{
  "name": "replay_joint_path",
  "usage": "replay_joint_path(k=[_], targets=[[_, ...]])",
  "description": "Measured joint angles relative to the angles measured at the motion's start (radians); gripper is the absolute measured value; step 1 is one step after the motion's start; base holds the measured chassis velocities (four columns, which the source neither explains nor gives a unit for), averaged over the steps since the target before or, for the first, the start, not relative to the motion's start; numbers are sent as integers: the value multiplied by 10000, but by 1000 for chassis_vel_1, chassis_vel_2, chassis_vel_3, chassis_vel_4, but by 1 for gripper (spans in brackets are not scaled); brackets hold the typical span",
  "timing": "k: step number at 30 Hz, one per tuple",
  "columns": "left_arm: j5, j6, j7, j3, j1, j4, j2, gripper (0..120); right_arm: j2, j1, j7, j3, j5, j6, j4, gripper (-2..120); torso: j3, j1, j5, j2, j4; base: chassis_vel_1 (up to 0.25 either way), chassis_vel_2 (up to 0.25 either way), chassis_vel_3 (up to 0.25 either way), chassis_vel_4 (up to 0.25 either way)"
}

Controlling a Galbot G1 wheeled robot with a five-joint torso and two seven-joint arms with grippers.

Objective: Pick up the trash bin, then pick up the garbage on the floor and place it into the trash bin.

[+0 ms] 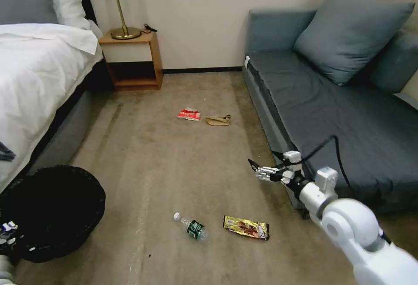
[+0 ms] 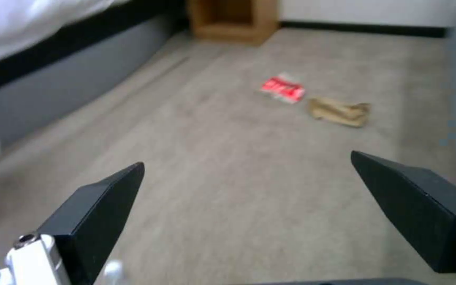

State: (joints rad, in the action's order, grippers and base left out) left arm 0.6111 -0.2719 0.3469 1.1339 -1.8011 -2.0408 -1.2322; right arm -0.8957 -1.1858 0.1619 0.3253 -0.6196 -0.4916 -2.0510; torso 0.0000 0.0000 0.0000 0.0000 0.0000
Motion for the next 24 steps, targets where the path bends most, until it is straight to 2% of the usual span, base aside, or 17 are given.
replay_joint_path(k=[1,4,6,9,10,14,15,19,20,23,24], targets=[[0,0,0,0,0,0,0,4,0,0,0,0,0,0,0,100,0,0,0,0,0,0,0,0,0],[-54,106,-126,16,-37,0,68,4,545,1435,191,-1647,6,-535,436,100,0,0,0,0,1,0,0,0,0],[-56,111,-135,18,-38,0,79,4,572,1647,200,-1915,11,-603,499,100,1,0,0,0,0,0,0,0,0],[-100,115,-155,19,-15,-13,113,4,300,3216,207,-4195,138,-1174,1069,100,0,0,-2,0,0,0,0,0,0],[-100,115,-155,19,-15,-13,113,4,300,3216,207,-4195,138,-1174,1069,100,0,0,-2,0,0,0,0,0,0],[-165,110,-164,29,-12,-17,117,4,-569,4469,204,-6320,607,-1473,2052,100,1,1,-2,0,2,0,0,0,0],[-165,110,-164,29,-12,-17,117,4,-569,4469,204,-6320,607,-1473,2052,100,1,1,-2,0,2,0,0,0,0],[-191,122,-198,58,-36,42,119,4,-1525,5038,329,-7887,1283,-1496,3302,100,1,0,-3,0,1,0,0,0,0],[-191,122,-198,58,-36,42,119,4,-1525,5038,329,-7887,1283,-1496,3302,100,1,0,-3,0,1,0,0,0,0],[-192,129,-208,104,-60,37,138,4,-2339,5240,492,-8866,2190,-1426,4560,100,0,1,-2,0,1,0,0,0,0],[-192,129,-208,104,-60,37,138,4,-2339,5240,492,-8866,2190,-1426,4560,100,0,1,-2,0,1,0,0,0,0]])
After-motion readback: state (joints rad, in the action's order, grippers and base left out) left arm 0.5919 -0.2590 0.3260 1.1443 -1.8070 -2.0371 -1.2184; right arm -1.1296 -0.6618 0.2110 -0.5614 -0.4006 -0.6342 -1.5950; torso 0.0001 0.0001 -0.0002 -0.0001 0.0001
